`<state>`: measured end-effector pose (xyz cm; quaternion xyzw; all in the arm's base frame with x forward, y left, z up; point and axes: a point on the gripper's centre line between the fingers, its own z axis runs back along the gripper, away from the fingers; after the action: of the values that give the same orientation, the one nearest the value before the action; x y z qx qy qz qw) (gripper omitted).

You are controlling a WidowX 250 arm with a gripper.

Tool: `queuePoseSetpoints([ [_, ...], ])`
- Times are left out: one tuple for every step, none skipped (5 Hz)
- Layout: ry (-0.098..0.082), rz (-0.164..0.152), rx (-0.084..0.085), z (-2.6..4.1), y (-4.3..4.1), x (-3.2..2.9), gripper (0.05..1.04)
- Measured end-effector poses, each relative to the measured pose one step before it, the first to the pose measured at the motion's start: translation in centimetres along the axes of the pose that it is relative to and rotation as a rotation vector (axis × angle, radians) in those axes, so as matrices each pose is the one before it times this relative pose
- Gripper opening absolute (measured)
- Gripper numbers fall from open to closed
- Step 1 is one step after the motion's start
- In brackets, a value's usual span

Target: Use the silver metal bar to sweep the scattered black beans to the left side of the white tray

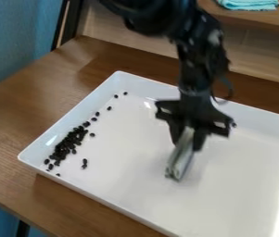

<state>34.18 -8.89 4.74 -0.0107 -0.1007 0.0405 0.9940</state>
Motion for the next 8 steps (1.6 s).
queuePoseSetpoints([
  [-0.0183,-0.0428,-0.0003,-0.951,-1.861,0.221,0.385],
  [-0.0134,-0.008,-0.0077,-0.151,-1.221,0.884,0.386],
  [-0.0053,0.0028,-0.0066,-0.104,-1.804,0.427,0.385],
  [-0.0115,0.0168,0.0025,-0.436,-0.943,0.967,0.385],
  [-0.0193,0.0174,0.0076,-0.389,-0.377,0.888,0.386],
  [-0.0149,0.0175,0.0035,-0.268,-0.211,0.711,0.385],
  [-0.004,0.0321,-0.0017,-0.231,1.063,0.293,0.385],
  [-0.0004,0.0263,-0.0089,0.004,1.696,-0.362,0.385],
])
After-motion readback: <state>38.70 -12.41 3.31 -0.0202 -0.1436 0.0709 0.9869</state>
